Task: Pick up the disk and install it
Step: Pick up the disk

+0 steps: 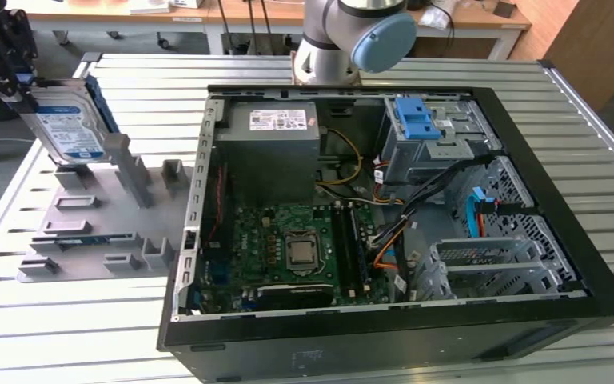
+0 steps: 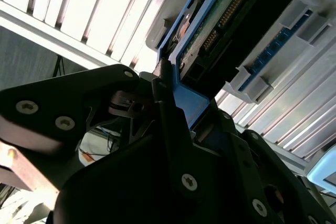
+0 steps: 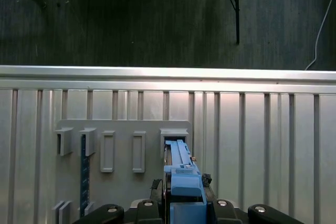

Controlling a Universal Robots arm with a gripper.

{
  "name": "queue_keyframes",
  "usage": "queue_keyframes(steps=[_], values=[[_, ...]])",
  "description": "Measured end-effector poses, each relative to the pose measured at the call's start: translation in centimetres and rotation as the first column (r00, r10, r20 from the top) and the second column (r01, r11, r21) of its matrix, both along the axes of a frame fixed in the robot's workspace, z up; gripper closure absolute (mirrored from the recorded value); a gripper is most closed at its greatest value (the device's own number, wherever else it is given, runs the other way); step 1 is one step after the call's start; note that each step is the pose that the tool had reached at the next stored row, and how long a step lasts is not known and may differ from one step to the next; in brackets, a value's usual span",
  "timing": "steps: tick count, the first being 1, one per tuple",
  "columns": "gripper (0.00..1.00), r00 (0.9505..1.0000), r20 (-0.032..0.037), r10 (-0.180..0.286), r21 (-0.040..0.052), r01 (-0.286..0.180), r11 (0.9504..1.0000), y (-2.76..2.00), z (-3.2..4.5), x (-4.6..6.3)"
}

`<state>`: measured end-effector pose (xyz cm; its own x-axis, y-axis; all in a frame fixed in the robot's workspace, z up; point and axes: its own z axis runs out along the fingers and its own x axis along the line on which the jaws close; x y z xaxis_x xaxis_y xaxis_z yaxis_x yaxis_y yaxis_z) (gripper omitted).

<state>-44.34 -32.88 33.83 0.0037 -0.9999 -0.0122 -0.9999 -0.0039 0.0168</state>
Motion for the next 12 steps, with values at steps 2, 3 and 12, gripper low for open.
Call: queue_keyframes(steps=[2,3,12], values=[[0.64,1.0000,0.0003,0.000,0.0002,0.000,1.0000,0.00,0.18,0.0],[0.64,1.0000,0.0004,0.000,0.0001,0.000,1.0000,0.00,0.32,0.0],[0.64,1.0000,0.0005,-0.001,0.0002,0.001,1.0000,0.00,1.40,0.0]])
